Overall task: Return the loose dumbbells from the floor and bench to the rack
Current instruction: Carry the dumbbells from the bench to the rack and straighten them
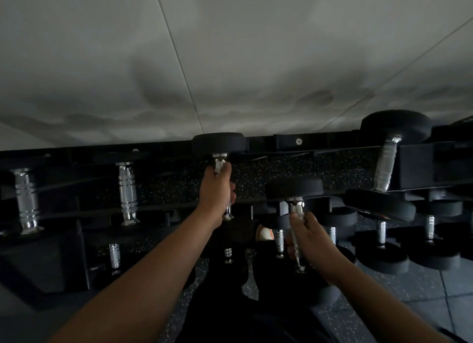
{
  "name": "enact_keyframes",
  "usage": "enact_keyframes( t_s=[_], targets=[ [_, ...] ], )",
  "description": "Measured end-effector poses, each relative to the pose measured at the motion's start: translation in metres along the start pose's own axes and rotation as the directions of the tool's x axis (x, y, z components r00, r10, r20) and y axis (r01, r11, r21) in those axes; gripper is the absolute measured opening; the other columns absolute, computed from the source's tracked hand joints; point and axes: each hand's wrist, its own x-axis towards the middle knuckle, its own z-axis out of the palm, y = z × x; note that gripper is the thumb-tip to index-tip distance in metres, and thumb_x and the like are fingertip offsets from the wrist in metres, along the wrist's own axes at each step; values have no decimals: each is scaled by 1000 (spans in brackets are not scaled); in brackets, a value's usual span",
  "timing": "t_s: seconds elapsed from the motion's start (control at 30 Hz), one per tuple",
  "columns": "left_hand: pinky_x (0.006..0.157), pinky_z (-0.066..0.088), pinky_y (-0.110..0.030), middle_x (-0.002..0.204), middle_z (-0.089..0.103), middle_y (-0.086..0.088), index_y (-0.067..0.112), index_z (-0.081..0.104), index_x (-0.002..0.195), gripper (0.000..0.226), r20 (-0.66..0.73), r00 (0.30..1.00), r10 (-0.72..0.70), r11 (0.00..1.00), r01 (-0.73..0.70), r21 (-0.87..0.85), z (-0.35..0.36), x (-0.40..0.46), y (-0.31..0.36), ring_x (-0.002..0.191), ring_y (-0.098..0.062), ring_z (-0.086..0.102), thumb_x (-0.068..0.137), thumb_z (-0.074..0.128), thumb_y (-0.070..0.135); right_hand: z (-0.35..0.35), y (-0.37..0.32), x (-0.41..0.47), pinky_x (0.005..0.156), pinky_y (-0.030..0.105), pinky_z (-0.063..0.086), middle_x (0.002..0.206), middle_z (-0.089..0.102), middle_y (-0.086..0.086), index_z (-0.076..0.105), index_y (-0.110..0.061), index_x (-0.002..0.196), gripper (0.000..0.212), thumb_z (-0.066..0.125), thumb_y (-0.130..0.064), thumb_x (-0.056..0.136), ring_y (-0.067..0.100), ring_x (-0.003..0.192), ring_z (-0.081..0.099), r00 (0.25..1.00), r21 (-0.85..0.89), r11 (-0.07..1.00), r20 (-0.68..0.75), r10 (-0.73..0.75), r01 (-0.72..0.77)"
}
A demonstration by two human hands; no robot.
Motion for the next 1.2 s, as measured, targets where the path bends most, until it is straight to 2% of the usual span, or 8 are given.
enact_keyframes(
  t_s=[0.2, 0.3, 0.47, 0.57, 0.73, 0.93, 1.07, 1.2],
  targets=[
    [45, 38, -28, 72, 49, -8, 23, 53, 101, 11, -44, 998, -36, 999, 35, -19, 9, 13, -9, 52, -15, 44, 100, 49, 33, -14, -8, 14, 41, 24, 42, 74, 54, 19, 45, -13, 97, 22, 42, -34, 104, 25, 56, 50, 999, -19, 999, 5, -42, 42],
    [44, 39, -27, 71, 51, -6, 23, 53, 105, 13, -59, 998, -39, 999, 39, -4, 12, 17, -12, 51, -14, 46, 100, 49, 34, -23, -15, 24, 46, 30, 42, 70, 58, 17, 45, -14, 98, 24, 41, -37, 103, 26, 53, 52, 996, -30, 996, 15, -82, 83],
    [41, 34, -24, 68, 45, -6, 22, 54, 104, 10, -62, 998, -18, 999, 15, -35, 15, 20, -19, 50, -13, 41, 100, 49, 30, -35, -28, 44, 58, 41, 46, 71, 56, 12, 46, -16, 98, 25, 44, -41, 101, 27, 63, 52, 994, -1, 994, 1, -105, 105],
    [42, 36, -25, 69, 45, -7, 25, 53, 100, 8, -69, 998, 12, 1000, -12, 2, 15, 20, -21, 52, -15, 41, 101, 48, 30, -38, -38, 54, 53, 35, 47, 75, 54, 15, 45, -15, 98, 25, 43, -40, 102, 24, 59, 51, 994, 12, 994, -13, -107, 107],
    [43, 35, -25, 71, 44, -6, 20, 51, 108, 13, -90, 996, 27, 999, -23, 37, 16, 19, -22, 53, -14, 39, 102, 47, 31, -39, -50, 71, 39, 25, 42, 71, 50, 16, 43, -16, 95, 20, 43, -34, 103, 19, 47, 48, 986, 15, 987, -50, -157, 158],
    [40, 31, -24, 66, 39, -5, 14, 48, 110, 19, -96, 995, 41, 999, -38, 34, 18, 17, -20, 50, -13, 34, 101, 47, 30, -41, -46, 97, 47, 29, 47, 63, 52, 3, 45, -22, 95, 18, 43, -38, 102, 16, 50, 51, 981, 14, 983, -72, -180, 182],
    [41, 34, -25, 64, 41, -3, 11, 47, 117, 27, -105, 993, 47, 997, -40, 69, 17, 18, -22, 47, -11, 37, 101, 47, 33, -41, -43, 108, 51, 29, 50, 70, 57, 6, 45, -23, 97, 19, 42, -41, 102, 15, 52, 55, 979, -30, 982, -78, -187, 185],
    [41, 34, -24, 66, 42, -4, 10, 46, 116, 27, -93, 993, 69, 995, -62, 81, 16, 16, -22, 48, -12, 37, 101, 47, 33, -41, -40, 111, 48, 26, 51, 74, 58, 9, 45, -19, 104, 23, 41, -41, 103, 17, 55, 57, 979, -48, 982, -82, -185, 181]
  ],
)
